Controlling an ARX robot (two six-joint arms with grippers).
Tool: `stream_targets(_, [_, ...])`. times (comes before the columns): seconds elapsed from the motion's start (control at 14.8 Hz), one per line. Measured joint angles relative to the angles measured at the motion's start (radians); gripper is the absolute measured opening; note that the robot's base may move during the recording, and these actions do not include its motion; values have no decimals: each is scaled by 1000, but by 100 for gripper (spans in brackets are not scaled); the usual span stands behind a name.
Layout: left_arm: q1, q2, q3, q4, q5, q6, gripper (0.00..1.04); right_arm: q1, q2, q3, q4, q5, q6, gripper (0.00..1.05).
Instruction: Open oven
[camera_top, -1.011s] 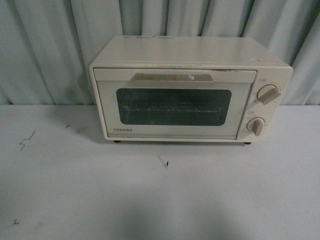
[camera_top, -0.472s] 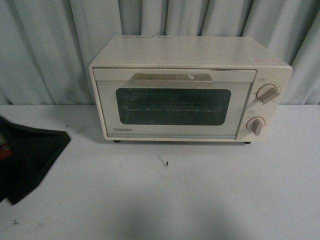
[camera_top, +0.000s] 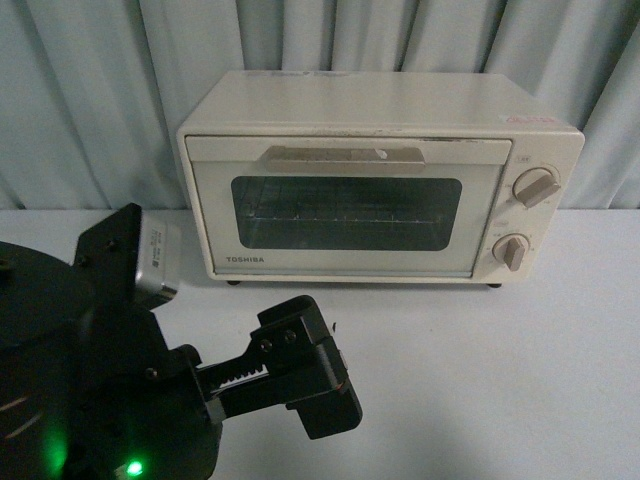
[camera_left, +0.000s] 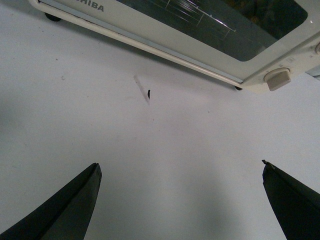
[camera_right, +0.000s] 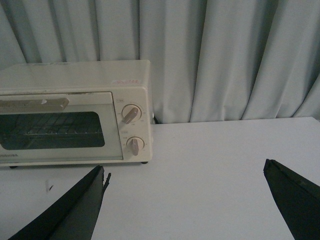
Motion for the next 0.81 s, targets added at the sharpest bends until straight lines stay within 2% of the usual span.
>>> stream_targets(0.13, [0,77,49,7,-7,2,98,0,0,0,0,0,0,98])
stream_targets(0.34, [45,163,119,-34,10,-34,98,0,0,0,0,0,0,98])
stream_targets(0.47, [104,202,169,-80,11,-138,98,0,0,0,0,0,0,98])
stream_targets(0.81, [131,225,202,-141,8,-294,98,0,0,0,0,0,0,98])
